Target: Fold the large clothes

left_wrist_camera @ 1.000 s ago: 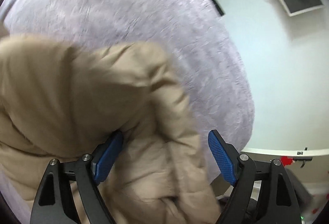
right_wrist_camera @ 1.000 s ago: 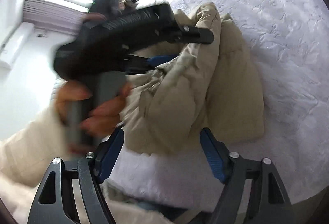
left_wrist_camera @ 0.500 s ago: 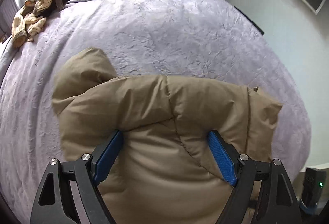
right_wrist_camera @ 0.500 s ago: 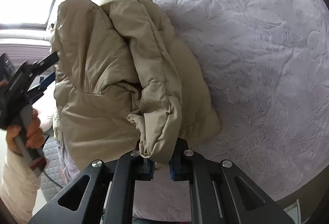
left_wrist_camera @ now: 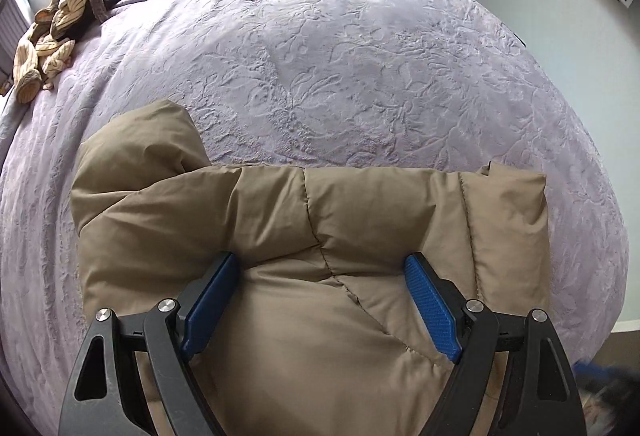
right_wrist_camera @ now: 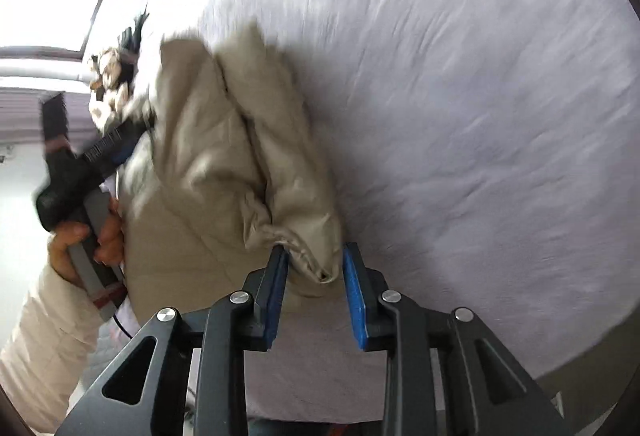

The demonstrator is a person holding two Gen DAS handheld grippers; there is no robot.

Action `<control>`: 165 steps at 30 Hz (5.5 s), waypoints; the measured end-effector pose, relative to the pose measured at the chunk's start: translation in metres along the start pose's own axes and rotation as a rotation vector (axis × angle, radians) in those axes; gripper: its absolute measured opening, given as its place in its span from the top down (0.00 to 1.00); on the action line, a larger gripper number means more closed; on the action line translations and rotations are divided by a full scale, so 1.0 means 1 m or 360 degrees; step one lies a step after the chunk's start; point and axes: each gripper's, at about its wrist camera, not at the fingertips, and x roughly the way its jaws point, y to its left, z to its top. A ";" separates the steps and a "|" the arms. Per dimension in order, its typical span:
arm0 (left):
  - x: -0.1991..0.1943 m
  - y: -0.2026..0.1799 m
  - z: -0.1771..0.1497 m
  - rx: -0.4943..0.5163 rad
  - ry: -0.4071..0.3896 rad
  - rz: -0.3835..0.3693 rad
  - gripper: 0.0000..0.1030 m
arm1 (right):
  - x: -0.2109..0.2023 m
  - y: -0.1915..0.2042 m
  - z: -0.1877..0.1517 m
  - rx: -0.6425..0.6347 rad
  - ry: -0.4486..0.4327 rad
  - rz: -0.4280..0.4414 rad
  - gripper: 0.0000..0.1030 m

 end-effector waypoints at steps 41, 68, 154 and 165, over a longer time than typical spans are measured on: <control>-0.084 0.101 -0.108 -0.0513 0.0116 0.0078 0.00 | 0.049 0.090 0.033 -0.0444 0.0161 -0.0077 0.49; -0.030 0.174 -0.131 -0.0816 0.0222 -0.0861 0.00 | 0.053 0.078 0.077 -0.0528 0.0259 -0.0031 0.15; -0.101 0.298 -0.124 -0.0689 -0.0138 -0.0193 0.05 | 0.289 0.295 -0.082 -0.0578 0.0512 -0.0129 0.99; -0.073 0.281 -0.166 -0.0561 -0.0061 0.0006 0.05 | 0.194 0.359 -0.045 -0.0748 0.0104 0.0038 0.98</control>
